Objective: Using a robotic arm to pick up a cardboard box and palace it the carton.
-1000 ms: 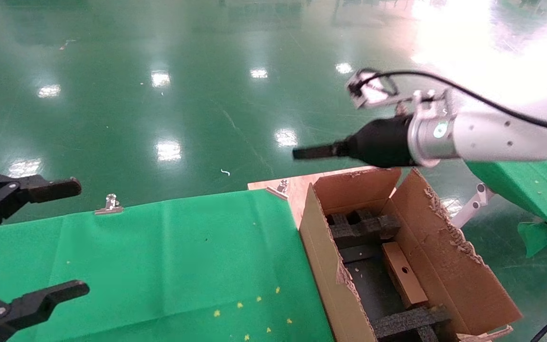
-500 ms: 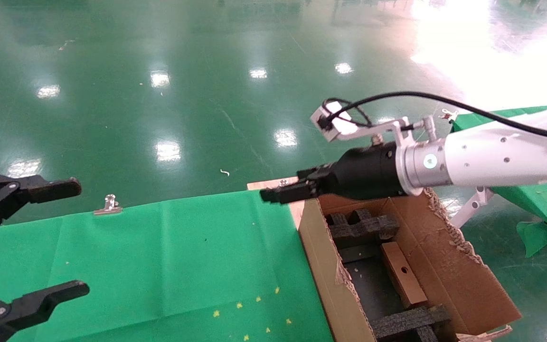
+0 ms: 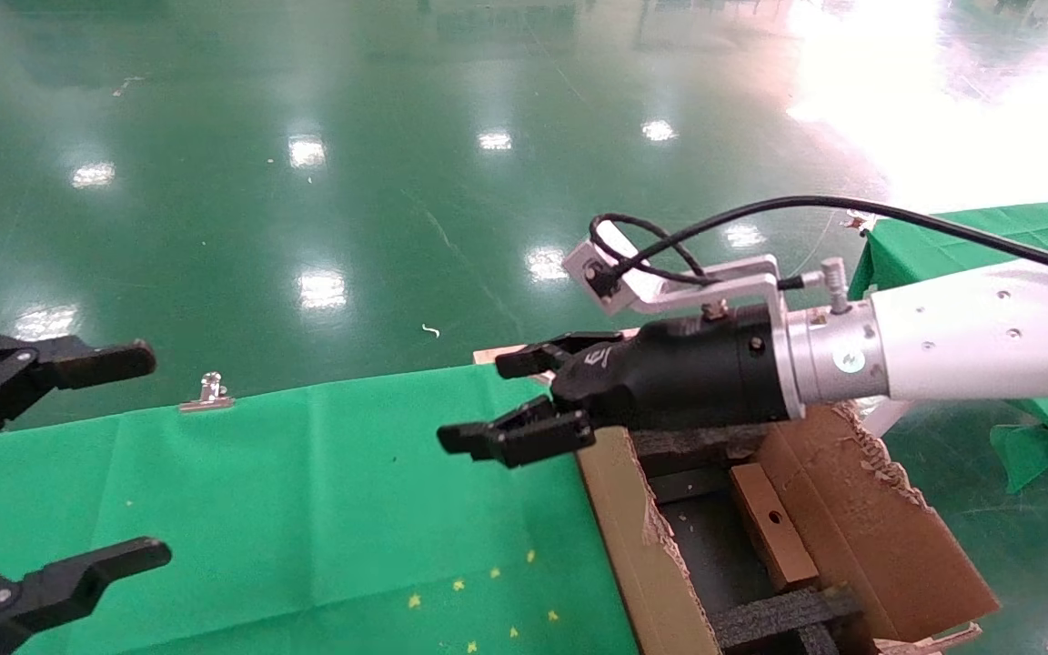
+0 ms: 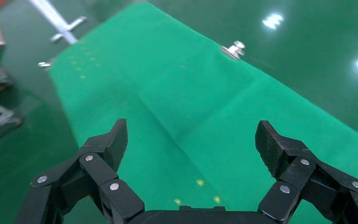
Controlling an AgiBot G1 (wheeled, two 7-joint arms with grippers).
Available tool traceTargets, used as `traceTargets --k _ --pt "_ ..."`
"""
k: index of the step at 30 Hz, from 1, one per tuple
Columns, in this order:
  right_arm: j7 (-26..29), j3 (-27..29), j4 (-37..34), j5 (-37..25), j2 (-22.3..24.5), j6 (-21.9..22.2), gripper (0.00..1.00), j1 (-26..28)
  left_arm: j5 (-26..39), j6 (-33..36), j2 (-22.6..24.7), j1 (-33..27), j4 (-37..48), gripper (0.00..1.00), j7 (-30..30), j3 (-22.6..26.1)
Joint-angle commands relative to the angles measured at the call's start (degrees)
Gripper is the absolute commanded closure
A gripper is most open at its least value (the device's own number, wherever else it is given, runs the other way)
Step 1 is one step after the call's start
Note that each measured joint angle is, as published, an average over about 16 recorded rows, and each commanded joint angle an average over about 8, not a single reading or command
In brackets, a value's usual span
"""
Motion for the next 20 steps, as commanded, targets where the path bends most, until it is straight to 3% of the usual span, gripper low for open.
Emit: traceTargets --k 1,17,20 --pt "-3.1 2.6 -0.1 1.6 -0.1 -1.6 0.00 -1.8 0.0 0.0 0.0 0.0 0.0 0.00 0.0 0.0" --pt "-28.0 23.5 -1.2 14.6 -0.9 -14.1 0.00 -16.1 0.0 0.0 0.0 0.0 0.0 0.00 0.0 0.0" --pt "-30.4 25.5 -1.3 15.9 -1.0 -15.3 0.00 -17.5 0.0 0.0 0.0 0.0 0.0 0.00 0.0 0.0"
